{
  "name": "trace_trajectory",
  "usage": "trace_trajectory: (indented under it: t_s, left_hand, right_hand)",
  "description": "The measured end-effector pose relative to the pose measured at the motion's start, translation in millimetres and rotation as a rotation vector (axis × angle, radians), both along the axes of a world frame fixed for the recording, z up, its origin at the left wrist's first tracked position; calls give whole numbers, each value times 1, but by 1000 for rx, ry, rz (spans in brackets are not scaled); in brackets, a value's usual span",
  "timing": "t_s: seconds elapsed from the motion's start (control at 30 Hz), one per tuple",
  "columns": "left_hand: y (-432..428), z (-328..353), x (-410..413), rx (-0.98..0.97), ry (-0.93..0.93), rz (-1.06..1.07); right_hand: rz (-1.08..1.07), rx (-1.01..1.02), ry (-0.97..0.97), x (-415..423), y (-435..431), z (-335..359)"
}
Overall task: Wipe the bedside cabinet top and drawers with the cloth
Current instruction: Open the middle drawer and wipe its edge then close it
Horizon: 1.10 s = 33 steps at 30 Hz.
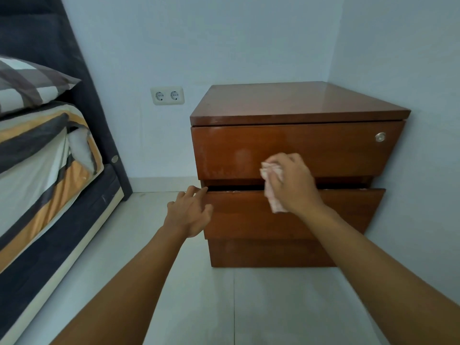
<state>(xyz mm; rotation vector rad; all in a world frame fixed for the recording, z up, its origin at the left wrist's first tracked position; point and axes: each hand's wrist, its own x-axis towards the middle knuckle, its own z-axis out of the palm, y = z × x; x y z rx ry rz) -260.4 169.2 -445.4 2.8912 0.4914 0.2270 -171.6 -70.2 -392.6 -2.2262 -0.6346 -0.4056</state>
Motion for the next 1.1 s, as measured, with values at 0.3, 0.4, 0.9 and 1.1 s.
trace_trajectory:
  t_s: [0.3,0.4,0.9,1.1]
  left_hand:
    - [0,1,-3,60,50,-3]
    - [-7,4,4,32,1,-41]
    - [-34,-14,13,105,83,141]
    - [-40,-8,15,121,110,150]
  right_hand:
    - [152,-383,-324,-5,121,-76]
    - [121,-335,-390,1,118,-100]
    - [-113,-481,-465,68,-56,-105]
    - [-310,-483,-425,91,-149,-104]
